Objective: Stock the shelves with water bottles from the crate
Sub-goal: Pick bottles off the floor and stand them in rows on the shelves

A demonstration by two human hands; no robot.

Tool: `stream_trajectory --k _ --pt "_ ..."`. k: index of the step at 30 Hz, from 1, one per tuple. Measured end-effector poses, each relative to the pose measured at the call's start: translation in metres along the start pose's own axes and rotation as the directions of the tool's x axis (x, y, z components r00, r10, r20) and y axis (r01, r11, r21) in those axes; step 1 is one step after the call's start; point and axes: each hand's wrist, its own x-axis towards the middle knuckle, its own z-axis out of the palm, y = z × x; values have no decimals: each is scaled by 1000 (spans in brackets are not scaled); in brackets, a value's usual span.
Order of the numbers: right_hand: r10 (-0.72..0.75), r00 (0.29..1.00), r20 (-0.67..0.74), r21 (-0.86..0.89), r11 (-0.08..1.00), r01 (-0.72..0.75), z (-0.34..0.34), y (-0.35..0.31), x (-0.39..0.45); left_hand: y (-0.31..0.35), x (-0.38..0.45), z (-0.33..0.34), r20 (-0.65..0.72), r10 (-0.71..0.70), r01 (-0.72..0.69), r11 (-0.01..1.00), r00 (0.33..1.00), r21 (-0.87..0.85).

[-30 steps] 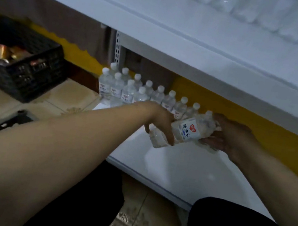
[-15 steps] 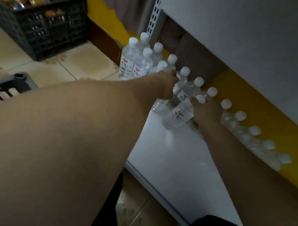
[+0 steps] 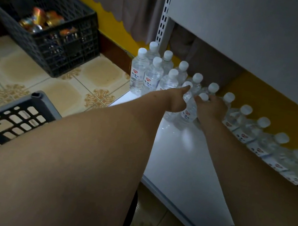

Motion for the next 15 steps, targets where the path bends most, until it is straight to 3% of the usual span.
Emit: stream_trajectory --k 4,10,12,15 --pt "48 996 74 133 989 -58 -2 7 7 -2 1 -2 45 -59 66 984 997 -164" --pt "64 989 131 41 997 -69 -7 10 -1 0 -6 1 83 -111 124 976 990 -182" --pt "75 989 128 14 997 -77 -17 13 -6 5 -13 2 46 -114 116 992 992 -56" --pt "67 989 135 24 997 -71 -45 23 -18 16 -27 7 48 -122 105 958 991 266"
